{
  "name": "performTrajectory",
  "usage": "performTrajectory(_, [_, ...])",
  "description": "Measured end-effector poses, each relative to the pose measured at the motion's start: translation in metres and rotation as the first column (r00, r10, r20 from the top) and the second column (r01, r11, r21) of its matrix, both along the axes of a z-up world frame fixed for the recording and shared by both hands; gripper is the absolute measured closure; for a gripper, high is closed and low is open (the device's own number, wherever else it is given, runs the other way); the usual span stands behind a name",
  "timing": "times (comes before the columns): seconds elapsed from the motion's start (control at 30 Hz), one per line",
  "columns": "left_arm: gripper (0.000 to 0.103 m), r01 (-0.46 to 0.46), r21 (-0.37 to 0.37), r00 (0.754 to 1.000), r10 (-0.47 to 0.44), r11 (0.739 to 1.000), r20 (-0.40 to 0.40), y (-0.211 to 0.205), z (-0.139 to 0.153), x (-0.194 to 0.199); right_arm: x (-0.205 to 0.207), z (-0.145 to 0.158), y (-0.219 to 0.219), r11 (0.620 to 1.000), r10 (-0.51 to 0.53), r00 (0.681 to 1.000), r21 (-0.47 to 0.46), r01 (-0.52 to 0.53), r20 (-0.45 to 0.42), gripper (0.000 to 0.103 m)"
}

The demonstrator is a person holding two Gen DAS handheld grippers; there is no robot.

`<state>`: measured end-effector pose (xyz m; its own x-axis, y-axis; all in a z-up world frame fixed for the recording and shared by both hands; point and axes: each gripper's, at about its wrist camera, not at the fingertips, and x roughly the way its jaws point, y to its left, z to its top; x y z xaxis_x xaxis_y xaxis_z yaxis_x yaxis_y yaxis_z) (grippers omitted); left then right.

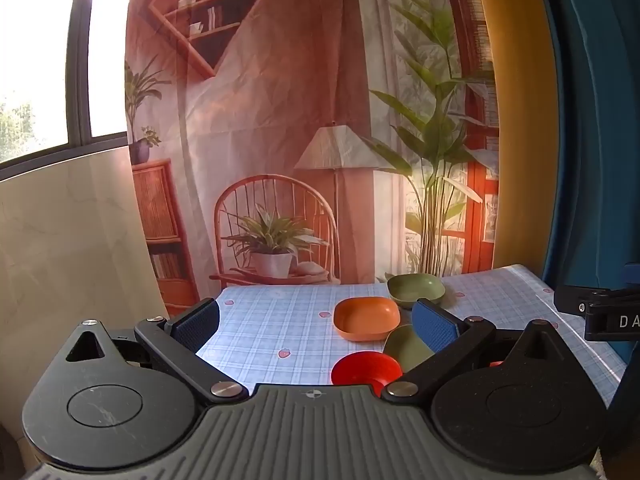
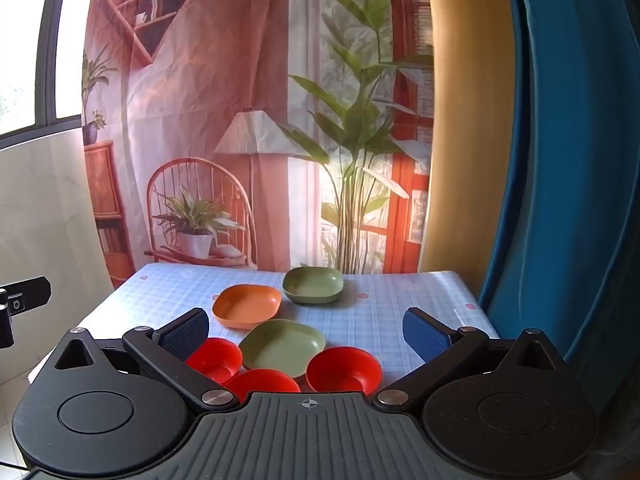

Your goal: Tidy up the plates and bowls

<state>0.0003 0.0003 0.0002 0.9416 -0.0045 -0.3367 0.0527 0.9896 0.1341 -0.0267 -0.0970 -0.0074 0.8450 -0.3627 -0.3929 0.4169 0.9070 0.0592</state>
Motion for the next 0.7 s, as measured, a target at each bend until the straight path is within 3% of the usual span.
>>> performTrajectory(0.7, [0.0, 0.006, 0.008, 1.0, -0.006, 1.0, -0.003, -0.001, 0.0, -0.002, -0.0035, 0.0009, 0.0012, 1.0, 0.0, 1.0, -0.007, 0.0, 0.006, 0.0])
